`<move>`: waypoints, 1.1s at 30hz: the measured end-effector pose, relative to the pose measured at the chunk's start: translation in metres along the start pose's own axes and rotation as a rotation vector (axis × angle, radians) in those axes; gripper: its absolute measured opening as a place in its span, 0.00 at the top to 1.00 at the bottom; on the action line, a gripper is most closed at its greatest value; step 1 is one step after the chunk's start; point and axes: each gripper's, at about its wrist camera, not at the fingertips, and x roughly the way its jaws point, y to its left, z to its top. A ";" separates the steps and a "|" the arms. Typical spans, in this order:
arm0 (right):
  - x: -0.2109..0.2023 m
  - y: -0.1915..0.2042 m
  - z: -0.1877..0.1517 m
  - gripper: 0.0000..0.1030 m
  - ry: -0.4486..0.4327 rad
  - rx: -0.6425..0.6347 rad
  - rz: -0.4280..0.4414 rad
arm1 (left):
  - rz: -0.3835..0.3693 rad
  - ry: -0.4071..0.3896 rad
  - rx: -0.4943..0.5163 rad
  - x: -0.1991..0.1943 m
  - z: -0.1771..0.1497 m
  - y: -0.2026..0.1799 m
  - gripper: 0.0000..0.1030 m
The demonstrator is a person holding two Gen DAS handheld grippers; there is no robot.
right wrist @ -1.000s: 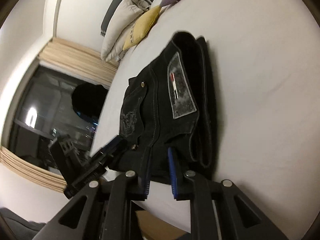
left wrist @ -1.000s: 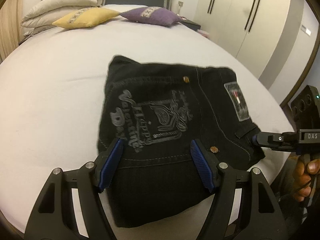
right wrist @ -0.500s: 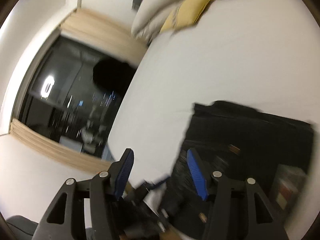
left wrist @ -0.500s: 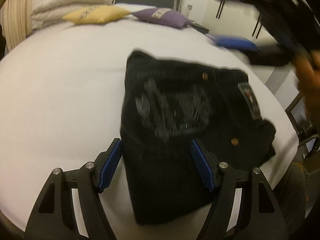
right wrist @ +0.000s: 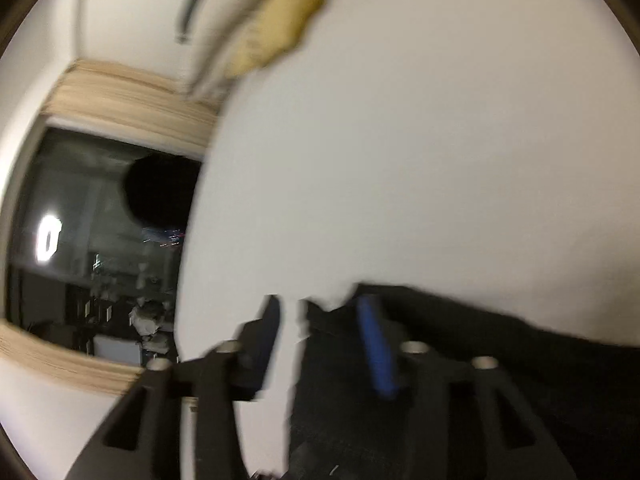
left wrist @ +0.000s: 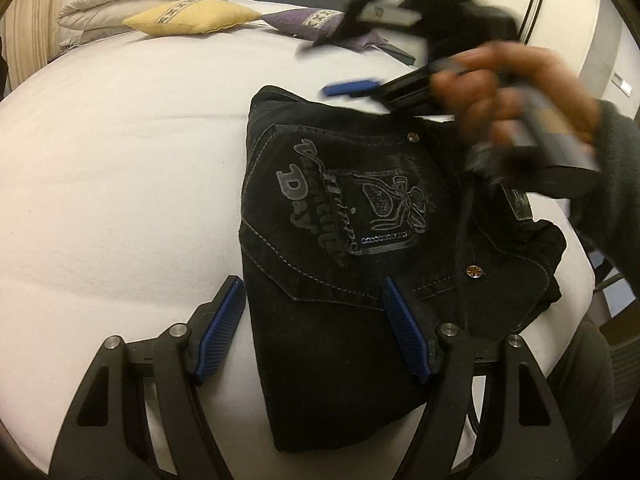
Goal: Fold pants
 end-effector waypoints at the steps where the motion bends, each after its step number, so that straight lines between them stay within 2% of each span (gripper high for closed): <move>1: -0.013 0.010 -0.010 0.45 0.010 -0.034 0.058 | 0.001 -0.001 0.000 0.000 0.000 -0.001 0.31; 2: -0.026 0.019 -0.025 0.42 0.037 -0.072 0.134 | 0.003 -0.001 0.000 0.000 -0.001 -0.001 0.31; 3: -0.036 0.023 -0.038 0.37 0.054 -0.099 0.172 | 0.005 0.001 0.000 -0.001 -0.001 -0.001 0.31; 4: -0.045 0.024 -0.057 0.30 0.060 -0.126 0.185 | 0.007 0.002 0.001 -0.001 -0.002 -0.002 0.31; 6: -0.063 -0.005 -0.092 0.24 0.059 -0.112 0.129 | 0.009 0.003 0.001 -0.001 -0.002 -0.003 0.31; 7: -0.066 -0.022 -0.100 0.38 0.058 -0.077 0.099 | 0.010 0.004 0.001 -0.001 -0.002 -0.004 0.31; 8: -0.075 -0.055 -0.110 0.56 0.042 -0.002 0.120 | 0.012 0.007 0.003 -0.001 -0.003 -0.006 0.31; 9: -0.088 -0.084 -0.120 1.00 0.004 0.065 0.144 | 0.018 0.007 0.010 -0.001 0.000 -0.006 0.31; 11: -0.117 -0.115 -0.128 1.00 -0.078 0.171 0.098 | 0.021 0.011 0.010 -0.002 0.001 -0.007 0.31; 12: -0.131 -0.122 -0.133 0.97 -0.121 0.200 0.099 | 0.019 0.015 0.004 0.001 0.004 -0.005 0.31; 14: -0.163 -0.119 -0.143 0.64 -0.210 0.216 0.101 | 0.022 0.019 -0.001 0.002 0.006 -0.005 0.31; 15: -0.175 -0.112 -0.146 0.32 -0.243 0.206 0.118 | 0.028 0.019 0.000 0.002 0.006 -0.006 0.31; 16: -0.186 -0.100 -0.152 0.20 -0.281 0.183 0.155 | 0.033 0.018 0.000 0.001 0.006 -0.006 0.31; 18: -0.192 -0.070 -0.162 0.20 -0.306 0.109 0.240 | 0.040 0.018 -0.003 0.000 0.006 -0.006 0.31; 20: -0.173 -0.045 -0.170 0.20 -0.226 0.032 0.277 | 0.040 0.022 -0.006 -0.001 0.008 -0.006 0.31; 22: -0.148 -0.040 -0.179 0.20 -0.143 -0.012 0.223 | 0.036 0.022 -0.013 -0.002 0.008 -0.005 0.31; 23: -0.134 -0.050 -0.189 0.20 -0.092 0.009 0.164 | 0.033 0.022 -0.017 -0.004 0.007 -0.005 0.31; 24: -0.124 -0.062 -0.193 0.34 -0.063 0.039 0.136 | 0.026 0.022 -0.022 -0.006 0.006 -0.005 0.31; 25: -0.123 -0.077 -0.201 0.58 -0.073 0.062 0.131 | 0.023 0.025 -0.026 -0.007 0.008 -0.005 0.31; 27: -0.138 -0.100 -0.206 0.70 -0.102 0.123 0.167 | 0.007 0.026 -0.036 -0.015 0.010 -0.002 0.31; 28: -0.149 -0.105 -0.212 0.66 -0.112 0.145 0.170 | 0.002 0.019 -0.039 -0.022 0.013 -0.001 0.31; 29: -0.160 -0.103 -0.214 0.61 -0.125 0.129 0.131 | -0.002 -0.002 -0.039 -0.029 0.017 0.000 0.31; 30: -0.161 -0.097 -0.213 0.47 -0.142 0.106 0.121 | -0.005 -0.031 -0.038 -0.039 0.022 0.003 0.31; 31: -0.178 -0.091 -0.211 0.26 -0.177 0.087 0.116 | 0.002 -0.054 -0.039 -0.047 0.028 0.007 0.31; 32: -0.190 -0.091 -0.211 0.19 -0.206 0.084 0.105 | 0.012 -0.067 -0.046 -0.052 0.034 0.013 0.28; 33: -0.198 -0.090 -0.211 0.17 -0.231 0.088 0.095 | 0.017 -0.064 -0.061 -0.053 0.042 0.021 0.25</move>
